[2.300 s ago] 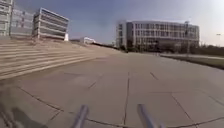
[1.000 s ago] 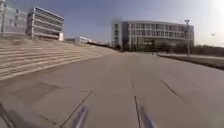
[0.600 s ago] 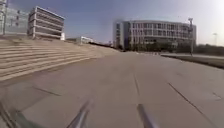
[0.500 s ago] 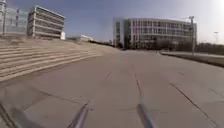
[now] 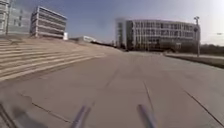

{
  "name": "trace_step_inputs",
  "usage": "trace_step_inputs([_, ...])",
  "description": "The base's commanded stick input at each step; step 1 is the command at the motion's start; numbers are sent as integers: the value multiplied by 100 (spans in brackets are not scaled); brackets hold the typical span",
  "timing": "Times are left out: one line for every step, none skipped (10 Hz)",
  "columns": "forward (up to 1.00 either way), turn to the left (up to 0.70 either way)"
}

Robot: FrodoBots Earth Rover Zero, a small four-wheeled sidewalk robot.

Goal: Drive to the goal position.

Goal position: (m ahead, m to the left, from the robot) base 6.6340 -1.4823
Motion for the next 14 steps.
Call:
trace_step_inputs([70, 0])
trace_step_inputs([70, 0])
trace_step_inputs([70, 0])
trace_step_inputs([70, 0])
trace_step_inputs([70, 0])
trace_step_inputs([70, 0])
trace_step_inputs([70, 0])
trace_step_inputs([70, 0])
trace_step_inputs([70, 0])
trace_step_inputs([70, 0])
trace_step_inputs([70, 0])
trace_step_inputs([70, 0])
trace_step_inputs([70, 0])
trace_step_inputs([70, 0])
